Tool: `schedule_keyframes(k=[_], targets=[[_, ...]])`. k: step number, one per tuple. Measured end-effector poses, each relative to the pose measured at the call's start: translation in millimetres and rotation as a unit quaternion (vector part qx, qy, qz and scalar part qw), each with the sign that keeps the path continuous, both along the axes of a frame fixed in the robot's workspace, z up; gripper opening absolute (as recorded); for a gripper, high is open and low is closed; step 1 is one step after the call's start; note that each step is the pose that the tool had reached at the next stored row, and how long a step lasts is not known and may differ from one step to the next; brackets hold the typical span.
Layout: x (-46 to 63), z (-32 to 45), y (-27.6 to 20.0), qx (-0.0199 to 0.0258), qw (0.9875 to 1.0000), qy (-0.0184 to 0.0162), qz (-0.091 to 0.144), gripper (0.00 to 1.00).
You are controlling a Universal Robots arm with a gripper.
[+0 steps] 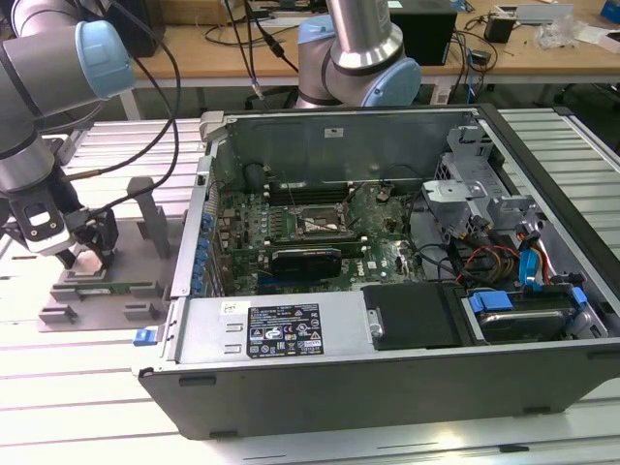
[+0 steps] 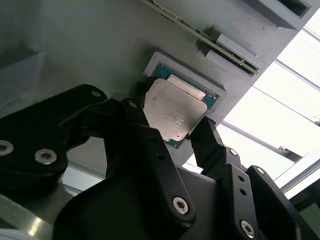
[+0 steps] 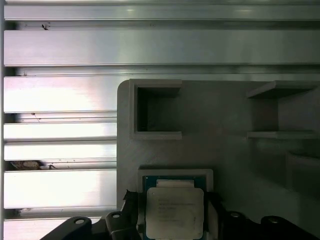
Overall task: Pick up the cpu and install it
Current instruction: 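Pick up the cpu and move it towards the insertion slot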
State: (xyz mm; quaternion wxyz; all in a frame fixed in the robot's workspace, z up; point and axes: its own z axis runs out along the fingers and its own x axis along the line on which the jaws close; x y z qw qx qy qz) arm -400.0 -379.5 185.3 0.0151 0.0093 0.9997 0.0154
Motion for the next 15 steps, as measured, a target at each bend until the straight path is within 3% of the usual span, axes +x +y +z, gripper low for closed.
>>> schedule_keyframes(k=[1, 2, 12, 14, 15], targets=[[0.0, 0.0, 0.0, 0.0000, 1.0000, 0.0000, 0.000, 0.65], [0.0, 0.0, 0.0, 0.0000, 1.0000, 0.0000, 0.000, 0.58], [0.0, -0.1, 0.0, 0.0000, 1.0000, 0.0000, 0.000, 0.58], [0.0, -0.2, 0.0, 0.0000, 1.0000, 0.0000, 0.000, 0.59], [0.0, -0.2, 0.0, 0.0000, 1.0000, 0.0000, 0.000, 0.65]])
